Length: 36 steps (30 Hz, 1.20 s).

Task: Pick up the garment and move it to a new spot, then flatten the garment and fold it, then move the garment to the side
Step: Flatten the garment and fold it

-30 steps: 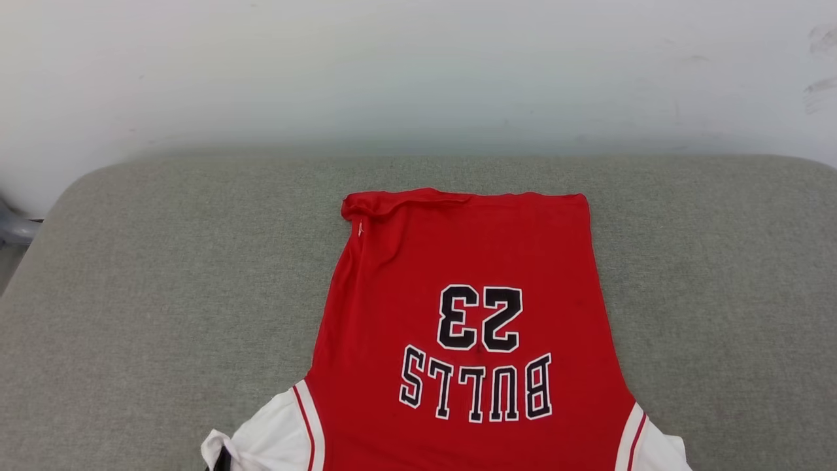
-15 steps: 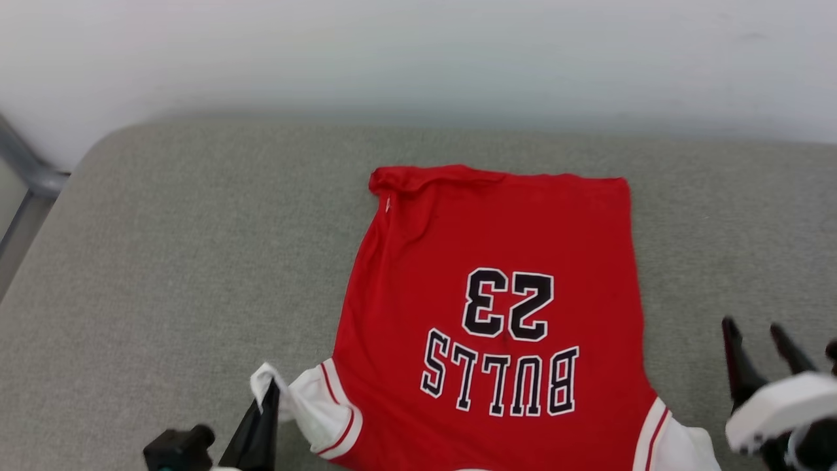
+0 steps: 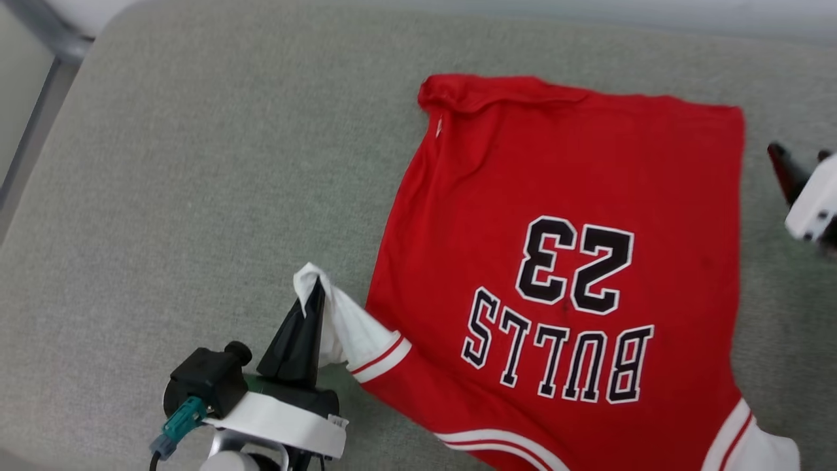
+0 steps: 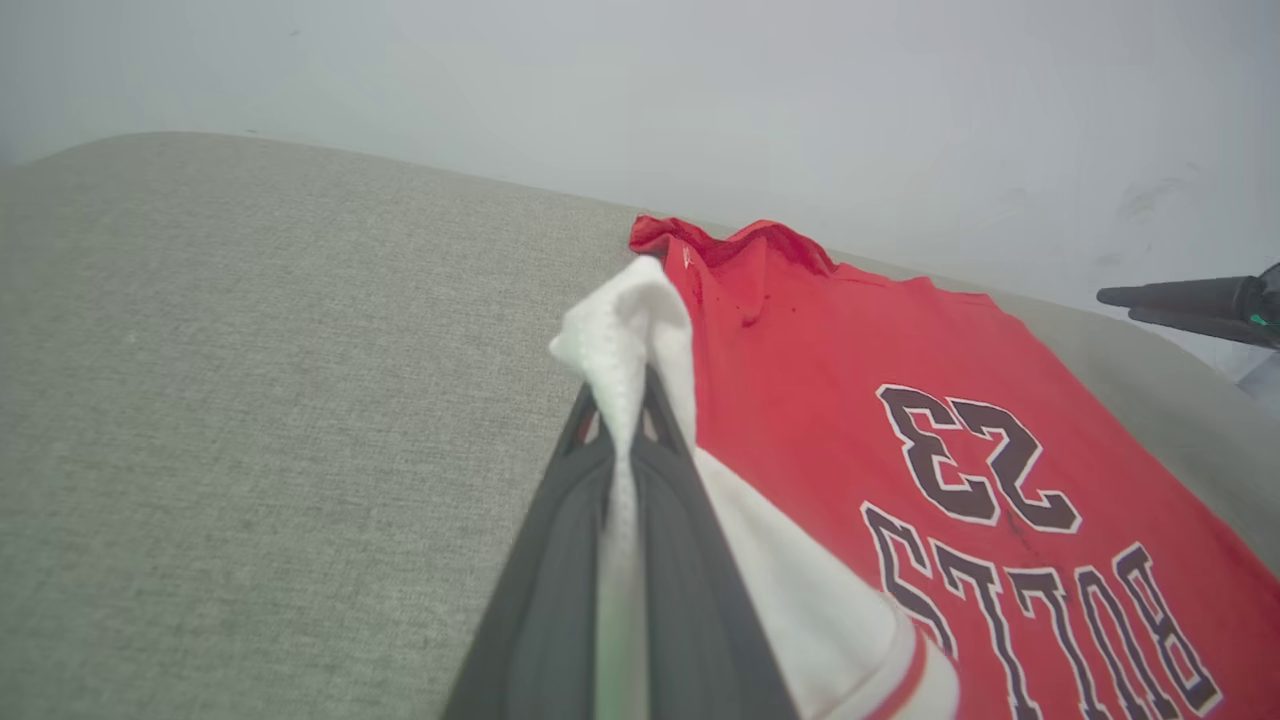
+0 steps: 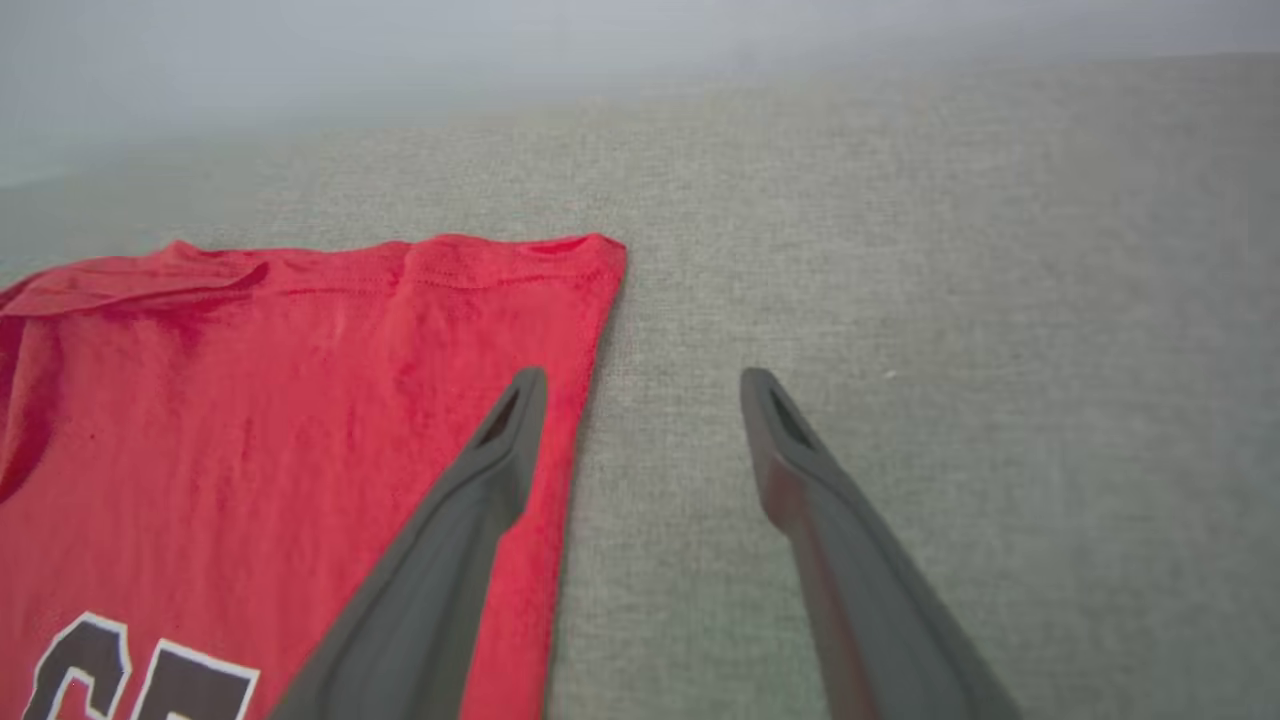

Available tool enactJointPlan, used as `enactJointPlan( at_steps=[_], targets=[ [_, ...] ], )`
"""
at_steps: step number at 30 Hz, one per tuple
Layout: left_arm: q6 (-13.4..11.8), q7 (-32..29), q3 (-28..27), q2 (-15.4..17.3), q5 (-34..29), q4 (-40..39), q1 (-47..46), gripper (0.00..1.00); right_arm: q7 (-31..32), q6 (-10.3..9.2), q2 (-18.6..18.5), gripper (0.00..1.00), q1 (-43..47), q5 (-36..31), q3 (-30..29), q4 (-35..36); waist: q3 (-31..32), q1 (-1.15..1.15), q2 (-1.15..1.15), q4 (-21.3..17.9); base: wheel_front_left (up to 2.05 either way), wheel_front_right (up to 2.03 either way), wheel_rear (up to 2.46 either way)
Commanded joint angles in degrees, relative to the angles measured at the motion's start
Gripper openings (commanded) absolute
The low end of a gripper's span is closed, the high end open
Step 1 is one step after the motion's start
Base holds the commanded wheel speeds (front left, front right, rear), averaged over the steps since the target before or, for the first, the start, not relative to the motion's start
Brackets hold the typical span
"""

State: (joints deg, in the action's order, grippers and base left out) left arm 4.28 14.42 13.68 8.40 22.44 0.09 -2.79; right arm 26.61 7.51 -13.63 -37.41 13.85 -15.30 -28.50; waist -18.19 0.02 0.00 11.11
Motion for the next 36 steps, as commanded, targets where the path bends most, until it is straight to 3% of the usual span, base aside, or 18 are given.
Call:
enactJointPlan(
  at_steps=[1,5,11,15,18,19,20,21,28,36],
  targets=[
    [0.3,0.4,0.1,-0.4,-0.3,-0.5,-1.4,0.00,2.2,-0.04,-0.9,1.00,-2.9,-0.7,0.5,-1.2,-3.9,-0.02,0.00,2.7,0.00,0.00,0.00],
    [0.8,0.6,0.7,-0.8,-1.0,-1.6,-3.1,0.00,9.5,-0.04,-2.4,1.00,-10.6,-2.7,2.3,-4.8,-6.6,-0.02,0.00,3.8,0.00,0.00,0.00],
    [1.6,0.8,1.2,-1.3,-1.2,-2.5,-5.2,0.00,13.0,-0.04,-3.5,1.00,-17.4,-4.9,4.2,-8.8,-10.2,-0.02,0.00,5.1,0.00,0.00,0.00],
    [1.8,0.9,1.2,-1.8,-1.3,-2.2,-5.9,0.00,16.5,-0.03,-3.3,1.00,-17.7,-5.5,5.3,-13.4,-11.2,-0.02,0.00,5.6,0.00,0.00,0.00],
    [2.1,0.9,0.7,-2.2,-1.4,-2.1,-5.7,0.00,22.9,-0.03,-2.8,1.00,-15.5,-4.9,6.4,-18.1,-11.4,-0.02,0.00,5.7,0.00,0.00,0.00],
    [2.1,0.9,0.6,-2.4,-1.4,-2.1,-5.7,0.00,24.8,-0.03,-2.7,0.83,-14.9,-4.7,6.4,-19.4,-11.3,-0.02,0.00,5.7,0.00,0.00,0.00],
    [2.2,0.9,0.5,-2.5,-1.5,-2.0,-5.6,0.00,26.2,-0.03,-2.7,0.04,-14.5,-4.6,6.5,-20.3,-11.2,-0.02,0.00,5.7,0.00,0.00,0.00],
    [2.2,0.9,0.4,-2.6,-1.5,-1.9,-5.4,0.00,27.2,-0.03,-2.5,0.00,-14.3,-4.1,6.3,-20.8,-11.1,-0.02,0.00,5.8,0.00,0.00,0.00],
    [2.7,0.8,-0.4,-2.9,-1.5,-0.4,-4.6,0.00,26.5,-0.03,-5.1,0.00,-16.3,-3.7,6.9,-17.6,-8.7,-0.02,0.00,5.7,0.00,0.00,0.00],
    [1.8,0.8,-2.6,-1.8,-1.2,3.6,-1.0,0.00,25.1,-0.06,-10.4,0.00,-9.8,1.0,11.9,-6.2,-0.6,-0.02,0.00,2.8,0.00,0.00,0.00]
  ],
)
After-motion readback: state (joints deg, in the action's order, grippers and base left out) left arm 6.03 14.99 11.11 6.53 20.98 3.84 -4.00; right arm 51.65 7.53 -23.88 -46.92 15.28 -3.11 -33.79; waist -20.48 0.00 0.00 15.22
